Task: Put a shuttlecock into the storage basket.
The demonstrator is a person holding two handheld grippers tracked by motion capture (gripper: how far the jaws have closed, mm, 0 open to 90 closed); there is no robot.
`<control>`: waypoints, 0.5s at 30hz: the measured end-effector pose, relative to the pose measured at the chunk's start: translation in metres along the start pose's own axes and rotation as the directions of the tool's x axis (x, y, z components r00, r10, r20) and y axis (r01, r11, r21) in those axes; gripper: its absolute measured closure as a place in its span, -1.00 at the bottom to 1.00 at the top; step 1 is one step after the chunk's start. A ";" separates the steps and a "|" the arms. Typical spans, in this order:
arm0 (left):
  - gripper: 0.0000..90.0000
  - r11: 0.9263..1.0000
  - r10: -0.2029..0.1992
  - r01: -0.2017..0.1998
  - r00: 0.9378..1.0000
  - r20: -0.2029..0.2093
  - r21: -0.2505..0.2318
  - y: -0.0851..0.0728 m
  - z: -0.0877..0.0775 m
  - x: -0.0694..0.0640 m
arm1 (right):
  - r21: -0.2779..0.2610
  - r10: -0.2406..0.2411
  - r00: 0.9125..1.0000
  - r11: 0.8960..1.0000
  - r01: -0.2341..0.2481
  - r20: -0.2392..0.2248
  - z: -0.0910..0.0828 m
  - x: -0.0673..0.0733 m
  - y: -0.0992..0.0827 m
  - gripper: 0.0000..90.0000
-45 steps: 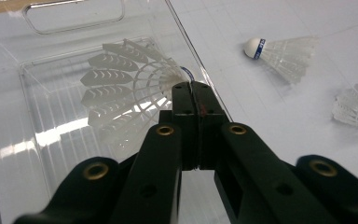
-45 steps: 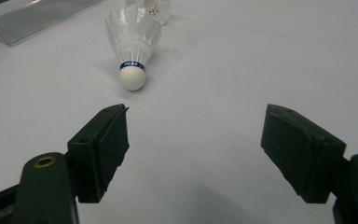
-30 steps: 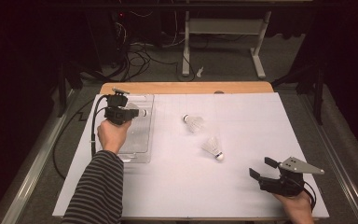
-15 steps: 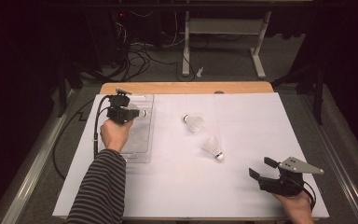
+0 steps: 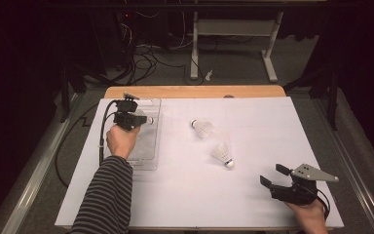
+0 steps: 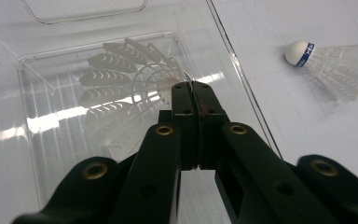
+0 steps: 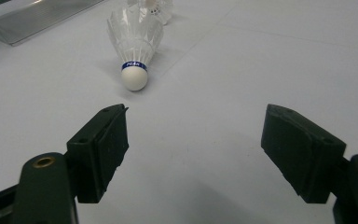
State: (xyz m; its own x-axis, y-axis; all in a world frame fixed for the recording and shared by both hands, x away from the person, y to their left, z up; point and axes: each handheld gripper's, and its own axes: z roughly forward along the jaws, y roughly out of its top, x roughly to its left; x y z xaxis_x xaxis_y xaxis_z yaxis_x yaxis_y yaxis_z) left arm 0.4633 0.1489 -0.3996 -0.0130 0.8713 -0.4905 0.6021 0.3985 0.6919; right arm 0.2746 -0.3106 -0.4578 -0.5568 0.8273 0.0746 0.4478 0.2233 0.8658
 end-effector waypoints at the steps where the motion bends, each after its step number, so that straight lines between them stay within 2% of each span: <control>1: 0.97 1.000 0.004 -0.004 1.000 0.002 0.005 0.000 0.000 0.000 | -0.001 0.001 1.000 1.000 -0.001 -0.001 0.000 0.000 0.000 -0.48; 4: 0.84 1.000 0.003 -0.003 1.000 0.003 0.004 0.000 0.000 -0.001 | -0.001 0.000 1.000 1.000 0.000 -0.002 0.000 0.000 0.000 -0.48; 8: 0.70 0.999 0.036 -0.036 0.999 -0.004 -0.009 -0.002 -0.002 -0.003 | -0.005 0.004 1.000 1.000 -0.004 0.001 -0.001 0.000 0.000 -0.48; 9: 0.61 0.999 0.041 -0.041 0.999 0.000 -0.010 -0.002 -0.005 -0.004 | -0.005 0.004 1.000 1.000 -0.004 0.000 -0.001 -0.001 0.000 -0.48; 15: 0.46 0.999 0.044 -0.044 0.999 0.000 -0.009 0.000 -0.010 -0.003 | -0.003 0.002 1.000 1.000 -0.002 0.002 -0.001 0.000 0.000 -0.48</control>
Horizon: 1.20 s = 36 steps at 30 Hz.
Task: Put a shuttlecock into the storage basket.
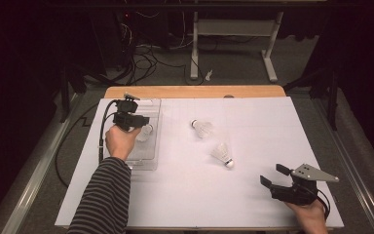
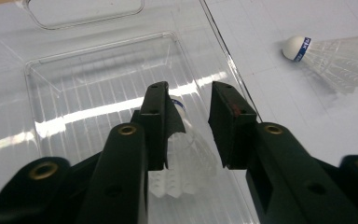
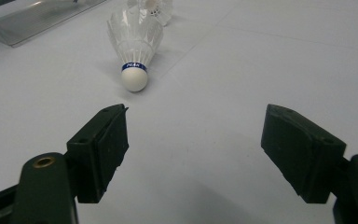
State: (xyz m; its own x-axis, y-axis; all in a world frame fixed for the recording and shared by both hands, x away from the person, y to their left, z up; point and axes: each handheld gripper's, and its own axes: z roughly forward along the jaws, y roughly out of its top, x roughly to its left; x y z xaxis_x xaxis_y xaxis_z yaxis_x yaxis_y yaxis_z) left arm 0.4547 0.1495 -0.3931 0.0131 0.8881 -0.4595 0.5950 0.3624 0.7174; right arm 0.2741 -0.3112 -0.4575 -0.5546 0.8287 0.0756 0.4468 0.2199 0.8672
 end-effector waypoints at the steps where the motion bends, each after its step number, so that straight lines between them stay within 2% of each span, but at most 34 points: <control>1: 0.42 1.000 0.002 -0.002 1.000 -0.001 0.001 0.000 -0.001 0.000 | -0.001 0.001 1.000 1.000 -0.001 0.000 0.000 0.000 0.000 -0.48; 15: 0.19 0.999 0.042 -0.042 0.999 0.024 0.004 -0.003 -0.016 -0.007 | -0.001 0.001 1.000 1.000 -0.001 -0.002 0.000 0.000 0.000 -0.48; 26: 0.09 0.999 0.052 -0.052 0.998 0.018 -0.006 -0.009 -0.022 -0.002 | -0.001 0.001 1.000 1.000 -0.001 -0.004 0.000 0.000 0.000 -0.48; 33: 0.05 0.999 0.044 -0.044 0.999 0.029 -0.021 -0.011 -0.027 -0.001 | -0.001 0.002 1.000 1.000 -0.002 -0.005 0.000 0.000 0.000 -0.48; 36: 0.04 0.999 0.045 -0.044 0.998 0.048 -0.029 -0.013 -0.031 0.000 | -0.001 0.002 1.000 1.000 -0.002 -0.004 0.000 0.000 0.000 -0.48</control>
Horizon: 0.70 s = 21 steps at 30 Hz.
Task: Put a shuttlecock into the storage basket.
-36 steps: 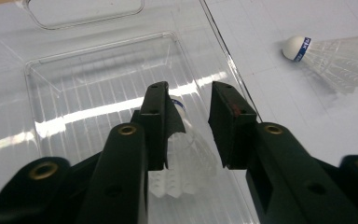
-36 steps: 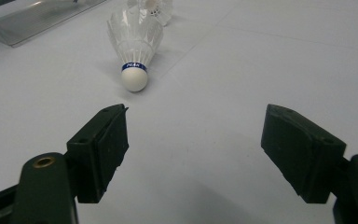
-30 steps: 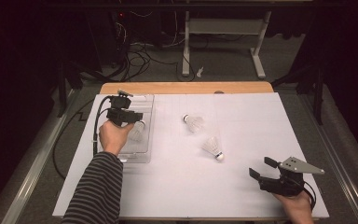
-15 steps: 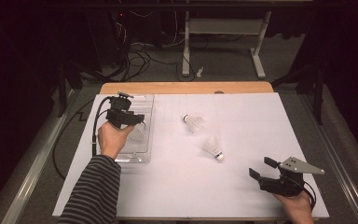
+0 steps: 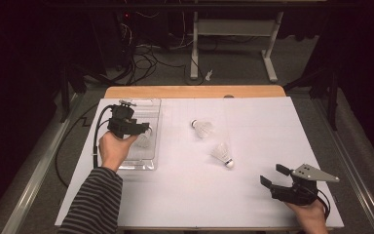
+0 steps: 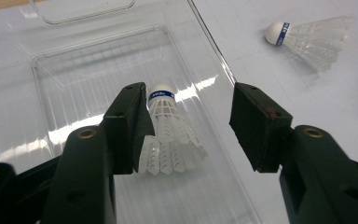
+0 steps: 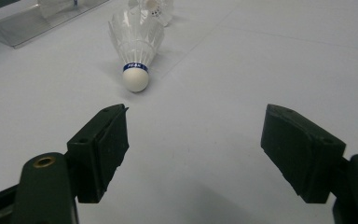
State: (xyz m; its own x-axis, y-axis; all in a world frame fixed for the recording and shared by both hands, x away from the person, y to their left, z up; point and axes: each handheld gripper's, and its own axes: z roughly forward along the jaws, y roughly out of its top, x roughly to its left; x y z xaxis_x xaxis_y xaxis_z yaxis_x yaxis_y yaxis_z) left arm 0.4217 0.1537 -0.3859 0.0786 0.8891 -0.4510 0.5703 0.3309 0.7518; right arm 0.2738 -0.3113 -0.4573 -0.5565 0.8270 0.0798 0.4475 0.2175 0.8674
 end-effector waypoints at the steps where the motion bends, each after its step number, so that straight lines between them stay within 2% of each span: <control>1: 0.04 1.000 0.000 0.000 1.000 0.000 0.000 0.000 0.000 0.000 | 0.000 -0.001 1.000 1.000 0.001 0.000 0.000 0.000 0.000 -0.48; 11: 0.03 1.000 0.009 -0.009 0.999 0.038 0.001 -0.006 -0.008 0.000 | 0.001 -0.002 1.000 1.000 0.002 0.001 0.000 0.000 0.000 -0.48; 21: 0.02 1.000 0.012 -0.011 0.999 0.049 -0.006 -0.012 -0.012 0.001 | 0.001 -0.002 1.000 1.000 0.002 0.001 0.000 0.000 0.000 -0.48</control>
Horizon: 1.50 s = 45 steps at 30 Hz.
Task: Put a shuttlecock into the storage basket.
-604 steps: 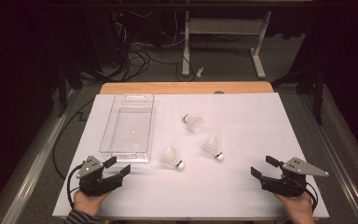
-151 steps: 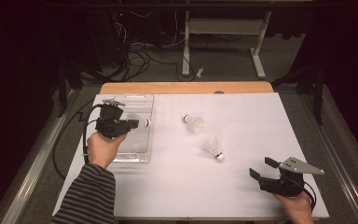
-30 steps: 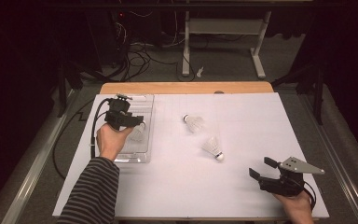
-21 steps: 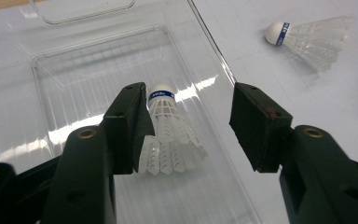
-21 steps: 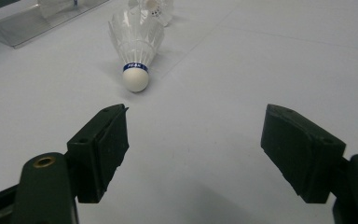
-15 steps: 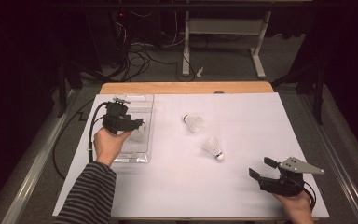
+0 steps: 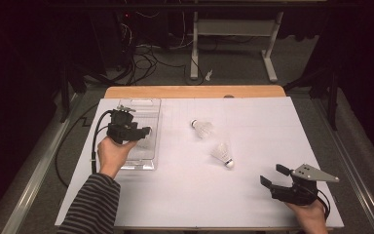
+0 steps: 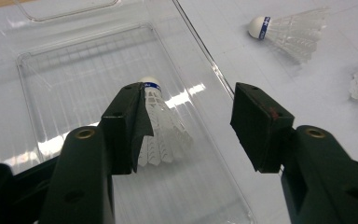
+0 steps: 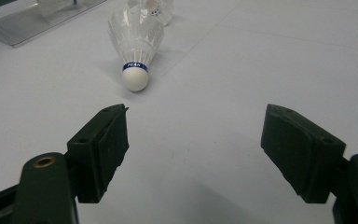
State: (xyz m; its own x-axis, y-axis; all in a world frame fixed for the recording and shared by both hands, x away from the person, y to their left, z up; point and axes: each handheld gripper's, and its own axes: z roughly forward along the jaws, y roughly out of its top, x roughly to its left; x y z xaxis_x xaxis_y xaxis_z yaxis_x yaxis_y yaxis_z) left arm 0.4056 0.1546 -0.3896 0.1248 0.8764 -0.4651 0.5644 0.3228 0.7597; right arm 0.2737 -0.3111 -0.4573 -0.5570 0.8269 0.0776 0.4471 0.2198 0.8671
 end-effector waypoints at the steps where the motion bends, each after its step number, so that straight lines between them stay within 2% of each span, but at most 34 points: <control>1: 0.01 1.000 -0.001 0.001 1.000 0.001 -0.006 0.000 -0.001 0.000 | 0.000 0.000 1.000 1.000 0.000 0.000 0.000 0.000 0.000 -0.48; 22: -0.05 1.000 0.007 -0.006 1.000 0.030 -0.030 -0.008 -0.013 0.003 | -0.001 0.001 1.000 1.000 -0.001 0.002 0.000 0.000 0.000 -0.48; 36: -0.14 0.999 0.025 -0.024 0.999 0.026 -0.024 -0.011 -0.018 0.002 | 0.001 0.000 1.000 1.000 0.000 -0.001 0.000 0.000 0.000 -0.48; 45: -0.12 0.999 0.016 -0.015 0.999 0.042 -0.032 -0.015 -0.021 0.003 | -0.001 0.002 1.000 1.000 -0.002 0.000 0.000 0.000 0.000 -0.48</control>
State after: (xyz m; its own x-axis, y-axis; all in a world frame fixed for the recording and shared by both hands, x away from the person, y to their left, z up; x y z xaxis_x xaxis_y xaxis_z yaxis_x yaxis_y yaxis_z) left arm 0.3802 0.1601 -0.3923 0.1683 0.8657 -0.4715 0.5362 0.3209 0.7807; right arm 0.2734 -0.3114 -0.4572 -0.5558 0.8275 0.0793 0.4477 0.2176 0.8673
